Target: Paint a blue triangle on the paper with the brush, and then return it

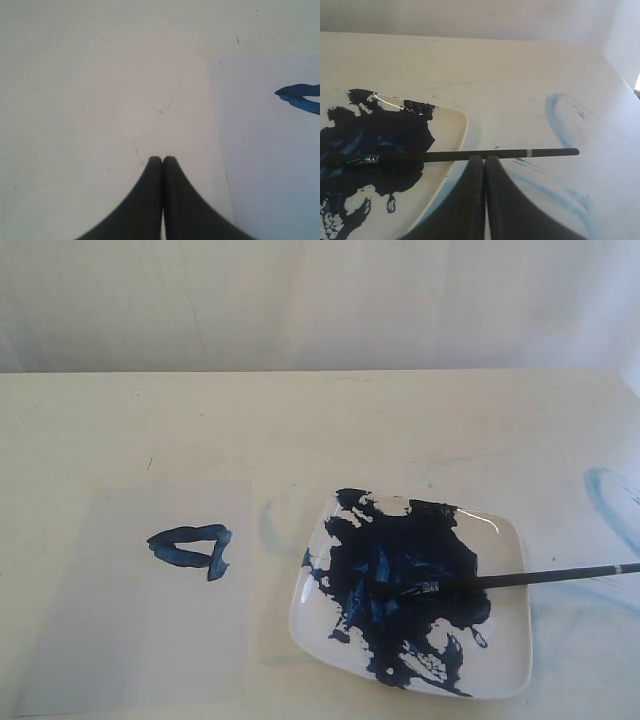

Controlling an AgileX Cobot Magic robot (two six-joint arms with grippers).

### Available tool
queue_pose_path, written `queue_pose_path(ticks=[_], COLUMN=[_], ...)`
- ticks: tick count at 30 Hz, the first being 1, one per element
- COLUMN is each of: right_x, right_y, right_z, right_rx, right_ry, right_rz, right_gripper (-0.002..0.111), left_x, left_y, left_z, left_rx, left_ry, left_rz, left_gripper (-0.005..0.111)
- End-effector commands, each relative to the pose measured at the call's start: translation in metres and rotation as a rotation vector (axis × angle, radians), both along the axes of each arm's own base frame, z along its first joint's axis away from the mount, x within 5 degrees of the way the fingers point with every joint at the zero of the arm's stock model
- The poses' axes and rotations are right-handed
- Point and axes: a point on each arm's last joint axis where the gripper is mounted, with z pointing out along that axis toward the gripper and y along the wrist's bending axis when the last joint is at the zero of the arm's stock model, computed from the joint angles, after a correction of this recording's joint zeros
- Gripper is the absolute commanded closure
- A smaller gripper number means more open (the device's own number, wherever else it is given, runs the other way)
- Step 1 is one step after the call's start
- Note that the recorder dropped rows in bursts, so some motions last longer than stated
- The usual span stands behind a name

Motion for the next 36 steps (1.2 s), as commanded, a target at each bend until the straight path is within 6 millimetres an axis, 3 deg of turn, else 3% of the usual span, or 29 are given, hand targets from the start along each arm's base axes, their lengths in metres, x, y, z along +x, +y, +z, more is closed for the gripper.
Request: queue_pose_path(ticks=[1, 36], right_x=[-0.0002, -0.0002], right_y=[0.0002, 0.0002], right_z=[0.0, 0.0], right_rx=[0.006, 0.006], right_ry=[-0.007, -0.007], right_rz=[0.003, 0.003], right_gripper=[0.108, 0.108], left_x=[0.0004, 0.0002], left_y=[0.0001, 0.0001], left_z=[-0.0016, -0.002], left_rx=[0.044, 0.076], left_ry=[0.002, 0.008], left_rz=[-0.018, -0.031], left_gripper=[0.107, 0.107])
